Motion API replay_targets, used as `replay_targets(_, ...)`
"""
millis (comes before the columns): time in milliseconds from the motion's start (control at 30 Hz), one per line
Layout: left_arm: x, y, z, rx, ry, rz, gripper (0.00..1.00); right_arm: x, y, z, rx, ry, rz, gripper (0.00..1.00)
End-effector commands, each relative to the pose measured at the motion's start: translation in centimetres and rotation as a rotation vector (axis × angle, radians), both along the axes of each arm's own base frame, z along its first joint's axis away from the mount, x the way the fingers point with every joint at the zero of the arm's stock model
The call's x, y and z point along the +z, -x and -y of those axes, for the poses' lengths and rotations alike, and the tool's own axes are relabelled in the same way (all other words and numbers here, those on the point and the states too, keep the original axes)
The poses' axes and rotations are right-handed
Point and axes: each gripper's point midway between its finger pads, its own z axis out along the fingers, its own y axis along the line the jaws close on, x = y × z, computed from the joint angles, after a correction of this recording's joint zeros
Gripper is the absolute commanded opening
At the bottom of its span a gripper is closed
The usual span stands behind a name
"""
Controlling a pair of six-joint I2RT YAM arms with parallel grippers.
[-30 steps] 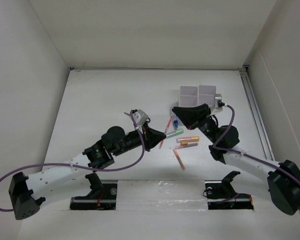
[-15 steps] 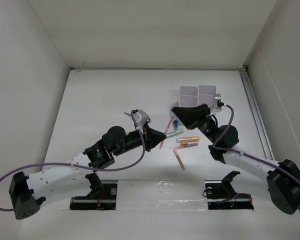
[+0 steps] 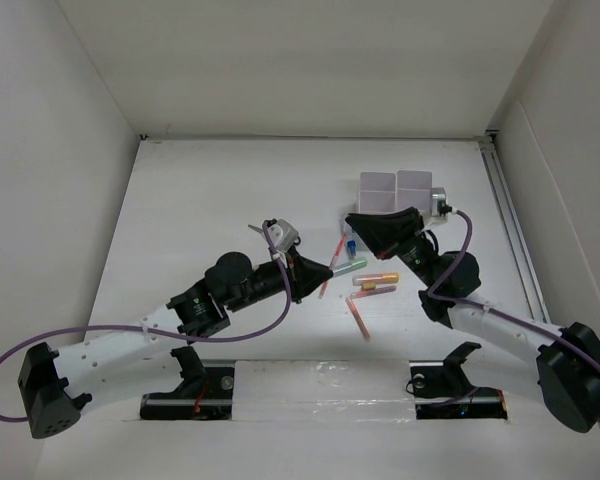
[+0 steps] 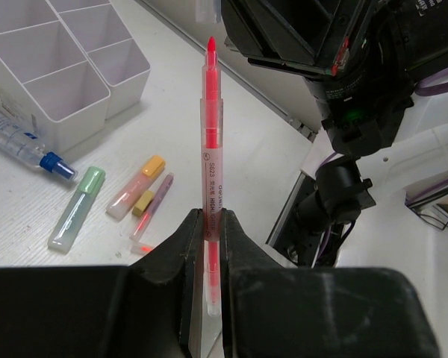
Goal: Sort the stationery into containers
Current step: Close the pen cap on the pen.
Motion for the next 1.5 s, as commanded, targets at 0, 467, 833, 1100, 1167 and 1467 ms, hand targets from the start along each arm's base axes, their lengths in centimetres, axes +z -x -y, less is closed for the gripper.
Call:
replay_targets(0, 1.7, 0.2, 0.3, -0.021, 0.051, 0.034, 0.00, 4.3, 2.2, 1.8, -0.002, -0.106, 0.164, 0.00)
replay_targets(467, 1.3, 0.0, 0.3, -0.012, 0.038, 0.037, 0.00, 3.4, 2.6, 1.3, 0.037, -0.103, 0.157, 0.00)
replay_targets(833, 1.6, -0.1, 0.2, -0.003, 0.045, 0.042, 0.00, 3.0, 2.6, 1.1, 0.039, -0.104, 0.145, 0.00)
replay_targets(1100, 1.6, -0.1, 0.2, -0.003, 0.045, 0.042, 0.00, 3.1, 2.2, 1.4, 0.015, -0.103, 0.147, 0.00)
replay_targets(1167, 1.9, -0.2, 0.0, 0.007, 0.053, 0.047, 0.00, 3.4, 2.5, 1.6, 0.015, -0.109, 0.155, 0.00)
replay_targets(1467, 1.7, -0.3, -0.1, 0.016, 0.044, 0.041, 0.00, 3.2, 2.3, 1.7, 0.000, -0.081, 0.153, 0.00)
